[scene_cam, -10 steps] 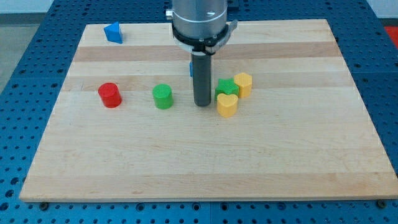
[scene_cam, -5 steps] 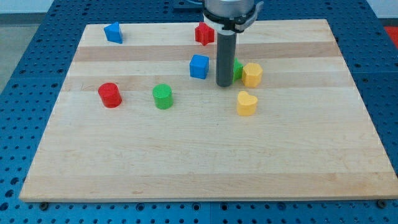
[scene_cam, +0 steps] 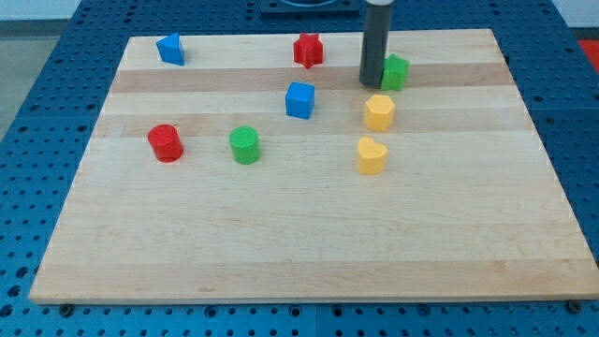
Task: Slide the green star towards top right
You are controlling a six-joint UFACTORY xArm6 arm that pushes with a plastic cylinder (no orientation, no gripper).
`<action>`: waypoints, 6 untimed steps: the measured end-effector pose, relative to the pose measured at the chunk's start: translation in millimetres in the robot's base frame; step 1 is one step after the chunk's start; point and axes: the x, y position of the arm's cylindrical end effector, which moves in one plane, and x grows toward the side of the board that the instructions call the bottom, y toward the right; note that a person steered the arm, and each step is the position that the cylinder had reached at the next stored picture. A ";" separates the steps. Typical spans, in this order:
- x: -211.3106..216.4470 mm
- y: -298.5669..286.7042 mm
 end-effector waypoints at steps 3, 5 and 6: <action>1.1 40.8; 2.4 73.1; 7.5 81.2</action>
